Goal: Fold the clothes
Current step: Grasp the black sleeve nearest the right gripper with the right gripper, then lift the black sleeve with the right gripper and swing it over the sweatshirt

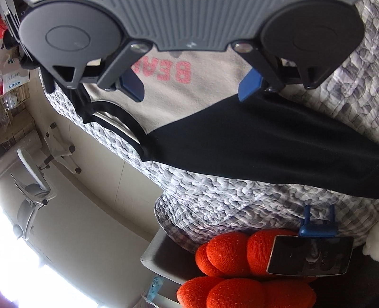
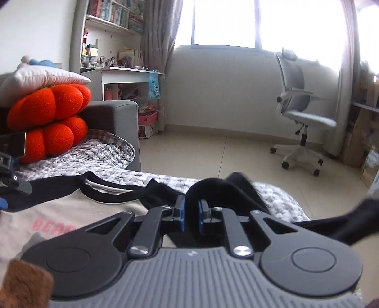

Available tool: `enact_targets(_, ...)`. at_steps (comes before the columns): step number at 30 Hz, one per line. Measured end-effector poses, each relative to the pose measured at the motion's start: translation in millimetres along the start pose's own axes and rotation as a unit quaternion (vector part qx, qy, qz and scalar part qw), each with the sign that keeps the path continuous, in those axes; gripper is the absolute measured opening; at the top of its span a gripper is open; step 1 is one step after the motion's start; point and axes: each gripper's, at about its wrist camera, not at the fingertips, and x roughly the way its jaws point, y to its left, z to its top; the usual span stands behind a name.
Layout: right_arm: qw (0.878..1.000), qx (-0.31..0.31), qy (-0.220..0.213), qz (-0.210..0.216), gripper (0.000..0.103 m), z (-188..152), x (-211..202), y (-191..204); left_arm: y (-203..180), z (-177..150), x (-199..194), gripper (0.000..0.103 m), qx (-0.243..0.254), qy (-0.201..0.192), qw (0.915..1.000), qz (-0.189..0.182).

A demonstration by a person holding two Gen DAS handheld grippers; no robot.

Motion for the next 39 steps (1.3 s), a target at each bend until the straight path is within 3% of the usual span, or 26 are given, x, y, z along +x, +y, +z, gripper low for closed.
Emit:
enact_targets(5, 0.992, 0.129, 0.016, -0.01, 0.017, -7.8, -11.2, -39.4, 6.3, 1.7, -0.4, 0.087, -0.003, 0.006, 1.0, -0.006)
enact_targets(7, 0.981, 0.19, 0.021, -0.003, 0.02, -1.6, -10.0, -57.9, 3.8, 0.8, -0.5, 0.087, 0.002, 0.007, 0.9999, -0.01)
enact_targets(9, 0.961, 0.276, 0.024, 0.023, 0.021, -7.7, -12.5, -83.7, 2.0, -0.2, 0.2, 0.087, 0.007, 0.008, 0.9999, -0.011)
enact_targets(10, 0.944, 0.326, 0.027, 0.039, 0.026, -11.8, -14.4, -97.4, 1.1, -0.7, 0.7, 0.087, 0.009, 0.009, 0.9999, -0.01)
enact_targets(11, 0.933, 0.356, 0.026, 0.048, 0.037, -15.8, -18.1, -108.4, 0.4, -1.2, 1.2, 0.087, 0.012, 0.01, 0.9998, -0.009)
enact_targets(13, 0.909, 0.411, 0.024, 0.063, 0.042, -23.8, -26.0, -129.5, -2.1, -3.3, 2.4, 0.087, 0.016, 0.014, 0.9997, -0.009)
enact_targets(16, 0.882, 0.471, 0.003, 0.019, 0.042, -32.9, -40.9, -159.6, -8.1, -7.3, 5.0, 0.088, 0.027, 0.023, 0.9993, -0.016)
enact_targets(19, 0.857, 0.514, 0.025, -0.014, 0.044, -41.0, -36.8, -177.7, -15.9, -10.4, 8.3, 0.088, 0.037, 0.028, 0.9988, -0.018)
enact_targets(26, 0.843, 0.534, 0.047, -0.046, 0.043, -35.1, -13.9, -181.1, -31.5, -15.8, 15.6, 0.088, 0.052, 0.033, 0.998, -0.013)
enact_targets(29, 0.85, 0.52, 0.061, -0.06, 0.042, -27.2, -6.1, -184.4, -37.6, -18.0, 17.4, 0.088, 0.062, 0.033, 0.9975, -0.01)
enact_targets(31, 0.854, 0.508, 0.085, -0.078, 0.036, -21.8, -7.6, -184.7, -40.2, -18.5, 18.6, 0.088, 0.066, 0.033, 0.9972, -0.009)
enact_targets(32, 0.858, 0.496, 0.095, -0.096, 0.037, -16.9, -12.5, -182.7, -41.4, -18.7, 19.2, 0.088, 0.067, 0.033, 0.9972, -0.008)
enact_targets(35, 0.889, 0.424, 0.099, -0.146, 0.044, 1.3, -22.9, -166.9, -46.1, -19.3, 21.7, 0.088, 0.071, 0.033, 0.9969, -0.007)
enact_targets(39, 0.918, 0.356, 0.103, -0.144, 0.044, 24.1, -20.2, -143.1, -54.3, -22.3, 23.1, 0.088, 0.079, 0.033, 0.9963, -0.008)
